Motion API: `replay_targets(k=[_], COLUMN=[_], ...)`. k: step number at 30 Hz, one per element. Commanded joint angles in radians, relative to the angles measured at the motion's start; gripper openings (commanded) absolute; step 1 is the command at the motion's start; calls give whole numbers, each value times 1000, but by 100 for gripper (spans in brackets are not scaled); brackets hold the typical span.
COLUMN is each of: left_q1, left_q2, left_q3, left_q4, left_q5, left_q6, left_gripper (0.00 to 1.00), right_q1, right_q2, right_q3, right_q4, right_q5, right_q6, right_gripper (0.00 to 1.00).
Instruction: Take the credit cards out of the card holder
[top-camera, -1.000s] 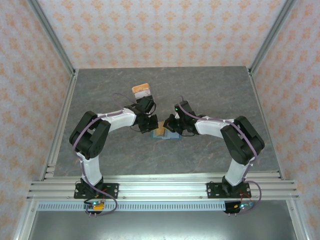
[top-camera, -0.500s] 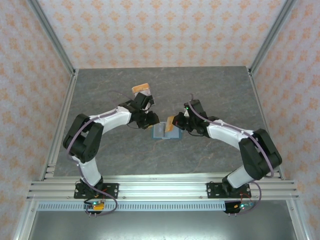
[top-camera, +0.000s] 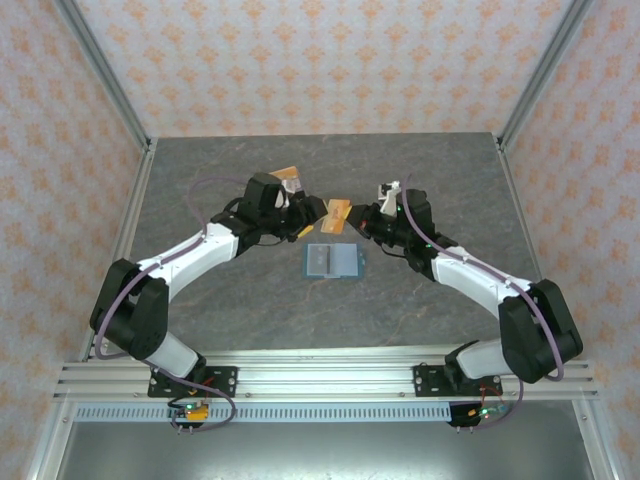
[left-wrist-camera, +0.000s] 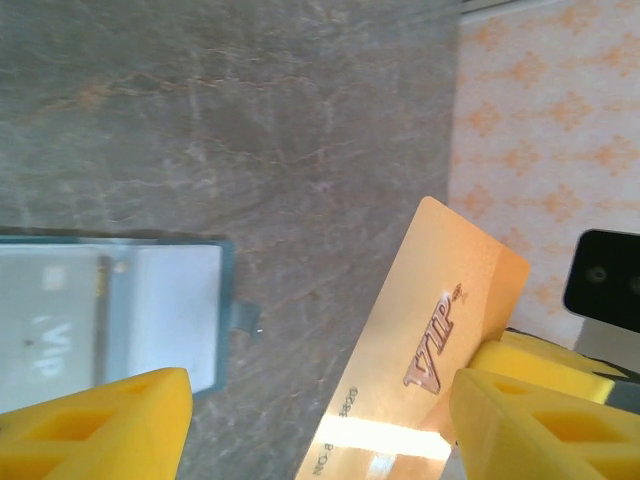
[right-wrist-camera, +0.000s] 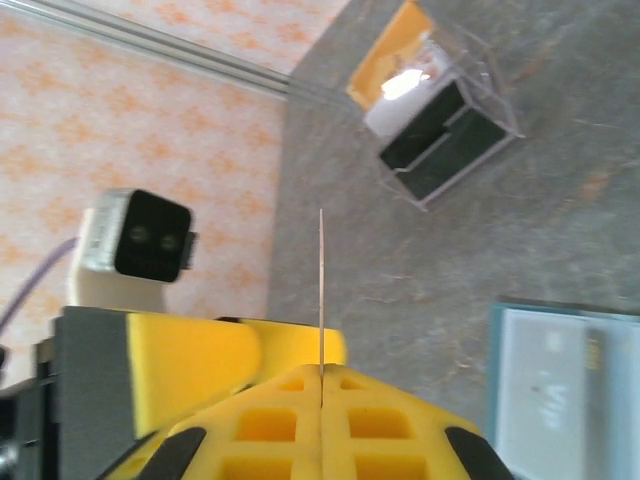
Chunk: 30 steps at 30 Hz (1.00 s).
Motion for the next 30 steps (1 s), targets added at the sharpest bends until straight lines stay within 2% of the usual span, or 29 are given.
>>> replay_targets(k=[1, 7, 13, 25, 27, 30], left_q1=[7, 6, 5, 5, 5, 6], left_q2=[-39, -54, -91, -103, -103, -107], left_q3=[-25, -39, -53, -77, -76, -76], left_q4=[161, 287, 309, 305, 292, 265], left_q5=[74, 128, 133, 126, 121, 107], left_q6=[-94, -175, -179, -171, -164, -147], left_gripper=[68, 53, 37, 20, 15, 2], right_q1=[-3, -8, -24, -27, -25, -27], right_q2=[-16, -16, -15, -16, -16, -16], right_q3=[32, 34, 22, 7, 5, 7], right_q4=[139, 176, 206, 186, 180, 162], right_q5=[-53, -48, -31, 15, 24, 31], right_q6=[89, 141, 187, 194, 192, 185], right_gripper=[0, 0, 0, 0, 0, 0])
